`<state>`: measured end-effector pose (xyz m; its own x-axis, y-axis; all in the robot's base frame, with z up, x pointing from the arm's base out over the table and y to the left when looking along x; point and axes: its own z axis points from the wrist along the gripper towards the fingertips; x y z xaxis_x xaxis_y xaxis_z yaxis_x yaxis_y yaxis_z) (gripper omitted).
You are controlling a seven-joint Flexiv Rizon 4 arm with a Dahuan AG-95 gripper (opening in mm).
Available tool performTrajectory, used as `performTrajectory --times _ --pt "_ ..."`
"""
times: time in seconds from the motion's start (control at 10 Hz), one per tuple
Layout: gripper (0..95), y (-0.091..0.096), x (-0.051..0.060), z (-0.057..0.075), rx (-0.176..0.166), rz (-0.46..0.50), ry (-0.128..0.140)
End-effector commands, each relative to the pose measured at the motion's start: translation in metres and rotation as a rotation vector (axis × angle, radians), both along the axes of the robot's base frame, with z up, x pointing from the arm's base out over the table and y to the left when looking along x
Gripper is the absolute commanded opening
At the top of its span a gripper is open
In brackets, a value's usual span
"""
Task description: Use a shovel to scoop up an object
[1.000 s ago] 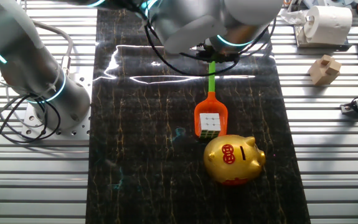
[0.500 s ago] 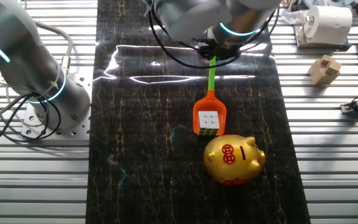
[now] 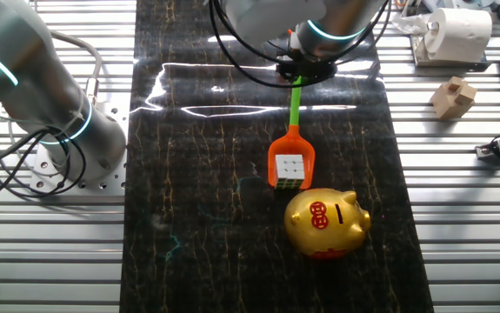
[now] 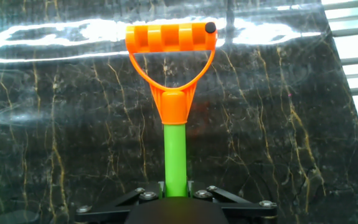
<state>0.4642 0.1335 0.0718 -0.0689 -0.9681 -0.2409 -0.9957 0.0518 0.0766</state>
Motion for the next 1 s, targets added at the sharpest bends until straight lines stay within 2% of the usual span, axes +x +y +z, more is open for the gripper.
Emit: performTrajectory --times 0.1,0.4,0.8,1.0 --pt "0.0 0.0002 -0.0006 0.0010 0.001 -0.002 0.002" --pt "0.0 0.0016 0.0003 0.0006 -0.010 -0.009 0.006" --pt "0.0 0.0036 -0.0008 0.0041 -0.050 -0.024 0.023" --pt "0.0 0.0065 -0.0005 0.0058 -0.054 -0.028 0.025"
